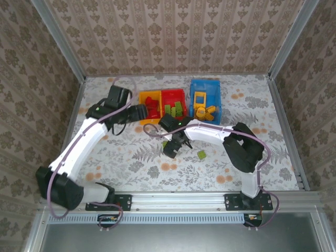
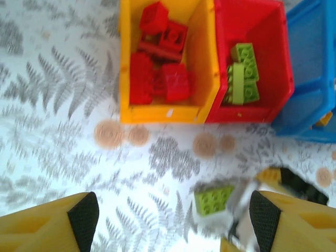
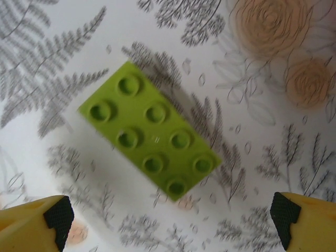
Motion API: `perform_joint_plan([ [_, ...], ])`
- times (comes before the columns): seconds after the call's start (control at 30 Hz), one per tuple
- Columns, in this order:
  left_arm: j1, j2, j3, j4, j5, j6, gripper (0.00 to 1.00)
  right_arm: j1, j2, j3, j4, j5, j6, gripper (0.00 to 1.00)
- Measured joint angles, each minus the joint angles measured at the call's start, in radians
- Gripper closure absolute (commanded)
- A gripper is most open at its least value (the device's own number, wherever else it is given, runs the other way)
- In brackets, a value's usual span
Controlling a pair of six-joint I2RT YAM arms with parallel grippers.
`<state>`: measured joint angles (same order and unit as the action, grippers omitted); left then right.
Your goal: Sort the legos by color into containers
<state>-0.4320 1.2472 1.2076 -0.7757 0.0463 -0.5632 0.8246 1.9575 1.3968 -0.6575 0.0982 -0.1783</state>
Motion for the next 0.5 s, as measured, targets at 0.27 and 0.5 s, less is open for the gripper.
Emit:
perform_joint_plan([
  [0.27,0.021,-0.222,-0.133,-0.071,0.014,-0.063,0.21,0.000,0.146,0.145,-0.017,0.016,0.020,0.15],
  [0.5,0.021,-0.366,-0.186,-0.077,0.091,-0.075,0.22,0.000,0.171,0.177,-0.042,-0.005,0.079,0.48],
])
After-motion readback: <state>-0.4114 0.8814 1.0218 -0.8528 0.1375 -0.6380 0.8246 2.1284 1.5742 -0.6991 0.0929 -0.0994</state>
